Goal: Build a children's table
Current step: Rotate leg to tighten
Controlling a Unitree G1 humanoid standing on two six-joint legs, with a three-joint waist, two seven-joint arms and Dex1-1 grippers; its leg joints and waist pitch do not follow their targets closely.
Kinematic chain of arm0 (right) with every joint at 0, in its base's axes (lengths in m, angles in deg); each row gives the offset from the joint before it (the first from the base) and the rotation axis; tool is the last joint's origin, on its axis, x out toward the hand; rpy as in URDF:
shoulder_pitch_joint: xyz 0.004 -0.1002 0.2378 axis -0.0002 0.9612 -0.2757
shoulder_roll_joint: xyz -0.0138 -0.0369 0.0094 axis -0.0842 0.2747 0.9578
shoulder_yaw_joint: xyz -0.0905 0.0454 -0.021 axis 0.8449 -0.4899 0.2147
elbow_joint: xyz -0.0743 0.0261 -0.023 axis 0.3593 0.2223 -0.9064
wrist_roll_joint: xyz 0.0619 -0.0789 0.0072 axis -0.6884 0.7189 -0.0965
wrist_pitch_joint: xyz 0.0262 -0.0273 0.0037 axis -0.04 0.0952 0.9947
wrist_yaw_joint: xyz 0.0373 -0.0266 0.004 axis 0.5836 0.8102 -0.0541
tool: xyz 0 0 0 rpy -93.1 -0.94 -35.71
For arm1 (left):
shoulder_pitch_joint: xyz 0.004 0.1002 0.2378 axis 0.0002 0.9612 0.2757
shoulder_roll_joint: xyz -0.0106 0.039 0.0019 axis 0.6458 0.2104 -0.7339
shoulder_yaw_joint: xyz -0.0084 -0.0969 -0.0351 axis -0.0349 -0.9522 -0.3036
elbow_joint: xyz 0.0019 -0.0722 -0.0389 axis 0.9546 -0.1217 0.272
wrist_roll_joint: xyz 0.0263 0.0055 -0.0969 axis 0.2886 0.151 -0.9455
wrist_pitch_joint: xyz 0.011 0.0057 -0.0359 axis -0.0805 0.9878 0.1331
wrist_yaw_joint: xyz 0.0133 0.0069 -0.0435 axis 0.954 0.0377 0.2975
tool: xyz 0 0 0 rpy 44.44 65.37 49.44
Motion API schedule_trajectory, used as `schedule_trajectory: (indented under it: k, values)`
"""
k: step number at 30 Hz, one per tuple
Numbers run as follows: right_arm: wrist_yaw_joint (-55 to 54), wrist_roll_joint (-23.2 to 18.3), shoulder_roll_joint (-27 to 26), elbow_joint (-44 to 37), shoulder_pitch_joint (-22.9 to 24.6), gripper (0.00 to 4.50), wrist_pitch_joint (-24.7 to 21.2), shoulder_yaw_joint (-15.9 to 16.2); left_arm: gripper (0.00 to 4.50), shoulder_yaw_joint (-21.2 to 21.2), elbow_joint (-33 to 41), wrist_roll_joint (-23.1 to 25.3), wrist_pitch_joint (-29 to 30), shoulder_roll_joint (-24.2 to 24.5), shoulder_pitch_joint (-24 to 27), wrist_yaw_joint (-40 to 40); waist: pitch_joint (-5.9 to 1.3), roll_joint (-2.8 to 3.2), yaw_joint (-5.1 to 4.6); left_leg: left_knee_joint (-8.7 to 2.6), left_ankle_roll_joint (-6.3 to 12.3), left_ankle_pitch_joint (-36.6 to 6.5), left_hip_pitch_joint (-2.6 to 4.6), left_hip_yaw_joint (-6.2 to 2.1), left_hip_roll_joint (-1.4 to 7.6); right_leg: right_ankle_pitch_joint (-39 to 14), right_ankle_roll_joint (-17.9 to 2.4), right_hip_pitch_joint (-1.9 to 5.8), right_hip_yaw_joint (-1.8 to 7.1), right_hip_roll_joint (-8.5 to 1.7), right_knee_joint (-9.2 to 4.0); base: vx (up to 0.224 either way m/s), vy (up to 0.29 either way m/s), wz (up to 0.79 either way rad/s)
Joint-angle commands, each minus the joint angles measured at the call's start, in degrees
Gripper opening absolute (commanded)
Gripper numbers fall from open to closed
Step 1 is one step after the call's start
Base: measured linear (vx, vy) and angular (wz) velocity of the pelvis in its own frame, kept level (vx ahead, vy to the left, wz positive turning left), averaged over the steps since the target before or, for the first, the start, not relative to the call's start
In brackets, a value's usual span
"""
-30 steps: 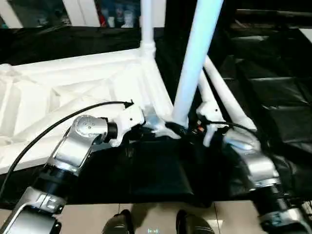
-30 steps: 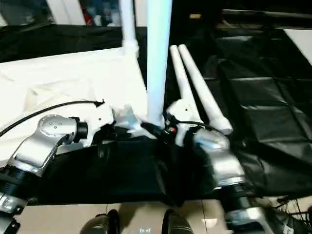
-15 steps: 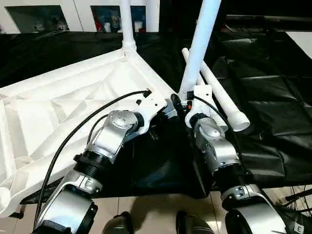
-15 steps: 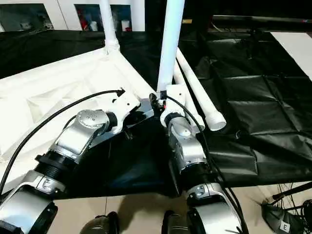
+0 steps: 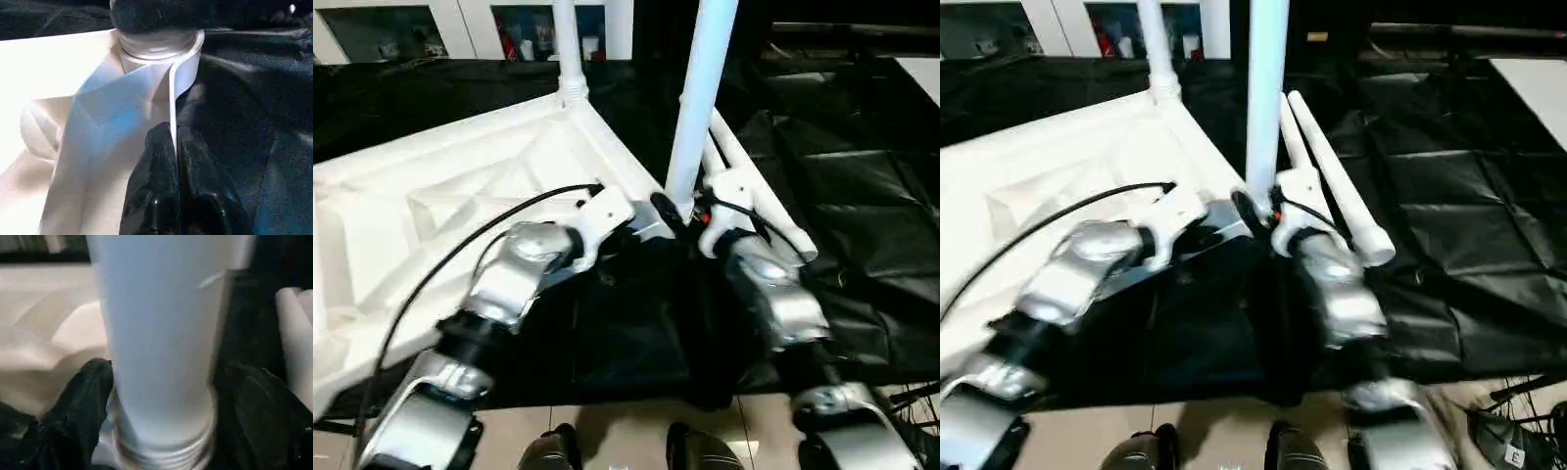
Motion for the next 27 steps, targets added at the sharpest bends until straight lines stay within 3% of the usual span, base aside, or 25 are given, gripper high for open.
schedule_trajectory:
  k: [1,3,6,9,12,15,16,17,21,27]
  values:
    - [11.1,-1.6,5.2,-5.1,3.6,3.88,-2.1,1.9,0.00,1.3,0.1,-1.4,-0.9,3.0,4.0,-5.9,-4.93,-0.68,0.40,-2.35,7.38,-6.6,0.76,-0.86,2.50,-4.4,-14.2,3.59,2.43,-2.60,-2.37,0.000,0.000,0.00]
    - [15.2,-2.6,7.2,-7.0,4.7,3.88,-2.7,2.7,0.00,1.3,1.0,-2.1,-1.3,4.1,4.5,-7.8,-4.68,-0.74,0.20,-2.32,8.87,-5.0,0.52,-0.71,2.45,-1.1,-15.3,3.46,2.39,-2.43,-2.12,0.000,0.000,0.00]
    - [21.0,-4.4,10.1,-9.6,5.9,3.88,-3.9,4.3,0.00,1.3,2.4,-3.4,-1.8,5.9,5.1,-10.8,-4.56,-0.72,0.07,-2.26,9.74,-5.7,0.50,-0.77,2.55,-2.1,-16.4,3.61,2.19,-2.43,-2.12,0.000,0.000,0.00]
    - [22.6,-4.7,11.0,-10.2,6.0,3.88,-4.1,5.0,0.00,1.4,3.4,-4.4,-2.1,6.6,5.4,-12.8,-4.06,-0.63,-0.07,-2.69,7.23,-10.7,1.03,-0.84,2.91,-12.5,-15.4,2.99,2.26,-2.77,-3.21,0.000,0.000,0.00]
    - [23.8,-5.1,10.9,-10.4,5.5,3.88,-4.1,5.2,0.00,1.9,5.6,-5.8,-2.2,7.5,6.1,-15.6,-4.05,-0.68,-0.05,-2.89,5.78,-11.9,1.10,-0.98,3.06,-15.0,-14.5,2.92,2.38,-2.84,-3.27,0.000,0.000,0.00]
    - [24.8,-5.1,10.9,-10.7,5.4,3.88,-3.9,5.5,0.00,2.4,6.5,-5.8,-2.4,7.9,6.4,-16.4,-4.19,-0.55,0.16,-2.74,5.94,-10.1,1.53,-0.75,3.09,-11.5,-15.0,2.56,2.46,-2.55,-2.96,0.000,0.000,0.00]
    - [25.2,-4.8,10.8,-10.6,5.2,3.88,-3.7,5.7,0.00,2.5,6.9,-5.8,-2.3,8.0,6.6,-16.4,-4.18,-0.94,0.11,-2.68,6.19,-9.6,1.41,-0.68,3.08,-10.7,-15.2,2.65,2.46,-2.54,-2.84,0.000,0.000,0.00]
    - [25.4,-4.5,10.8,-10.5,5.1,3.88,-3.6,5.7,0.00,2.6,7.2,-5.8,-2.2,8.0,6.8,-16.4,-4.22,-0.77,0.29,-2.66,6.53,-8.8,1.26,-0.75,3.08,-9.8,-15.4,2.82,2.44,-2.66,-2.64,0.000,0.000,0.00]
    - [25.2,-4.3,10.5,-9.2,4.4,3.88,-4.0,5.1,0.00,2.6,7.4,-6.1,-2.2,8.2,7.0,-16.6,-4.18,-1.08,0.18,-2.53,7.01,-8.0,1.08,-0.70,2.91,-9.5,-15.4,2.95,2.42,-2.72,-2.60,0.000,0.000,0.00]
    - [25.4,-5.5,10.2,-9.4,4.4,3.31,-4.4,4.4,0.00,2.3,7.8,-6.2,-1.9,8.4,7.4,-16.9,-4.24,-1.02,0.14,-2.45,7.19,-7.4,1.07,-0.74,2.89,-9.4,-15.2,2.97,2.39,-2.67,-2.50,0.000,0.000,0.00]
